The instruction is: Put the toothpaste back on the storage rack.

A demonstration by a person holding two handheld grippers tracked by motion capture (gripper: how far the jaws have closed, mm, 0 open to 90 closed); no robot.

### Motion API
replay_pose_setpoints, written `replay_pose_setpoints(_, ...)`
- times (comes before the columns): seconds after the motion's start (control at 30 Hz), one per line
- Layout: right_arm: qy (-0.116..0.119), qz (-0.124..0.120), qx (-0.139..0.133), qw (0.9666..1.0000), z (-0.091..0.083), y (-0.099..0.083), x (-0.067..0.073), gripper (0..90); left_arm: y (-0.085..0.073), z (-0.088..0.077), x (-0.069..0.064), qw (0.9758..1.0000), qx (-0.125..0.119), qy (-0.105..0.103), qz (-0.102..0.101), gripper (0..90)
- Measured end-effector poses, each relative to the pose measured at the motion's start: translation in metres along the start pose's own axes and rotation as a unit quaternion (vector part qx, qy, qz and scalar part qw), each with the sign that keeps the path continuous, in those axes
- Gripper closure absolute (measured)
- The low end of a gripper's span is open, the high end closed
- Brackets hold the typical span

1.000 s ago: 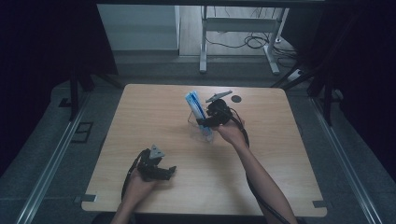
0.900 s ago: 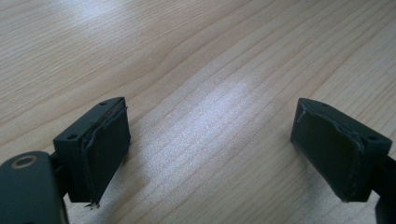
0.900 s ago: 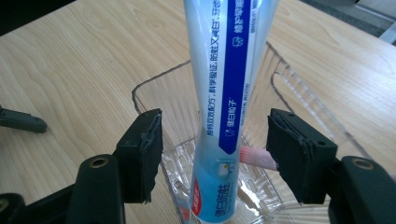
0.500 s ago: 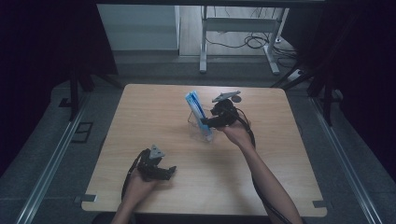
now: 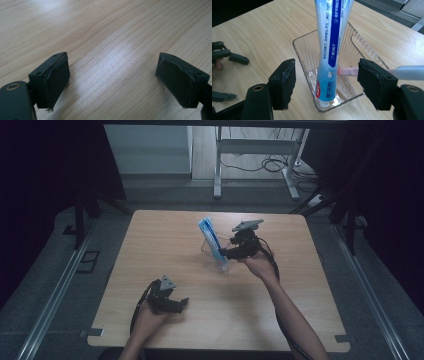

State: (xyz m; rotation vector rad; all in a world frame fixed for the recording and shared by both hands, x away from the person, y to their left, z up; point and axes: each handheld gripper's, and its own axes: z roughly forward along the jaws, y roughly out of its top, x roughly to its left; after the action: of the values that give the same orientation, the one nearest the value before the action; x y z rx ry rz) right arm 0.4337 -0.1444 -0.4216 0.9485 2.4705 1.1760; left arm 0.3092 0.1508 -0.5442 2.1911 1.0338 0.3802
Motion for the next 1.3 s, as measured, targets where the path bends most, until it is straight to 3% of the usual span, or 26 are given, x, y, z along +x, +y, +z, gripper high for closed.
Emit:
replay_pose_setpoints(0.6, 0.003, -0.016, 0.005, 0.9999, -0.017, -0.018, 0.0, 22.5, 0.0, 0.0, 0.0, 1.0, 0.0, 0.0, -0.001, 12.0)
replay_pose_setpoints(1.3, 0.002, 0.003, 0.02, 0.9998, -0.031, -0.048, -0.005, 18.5, 0.0, 0.0, 0.0, 1.0, 0.0, 0.0, 0.001, 12.0)
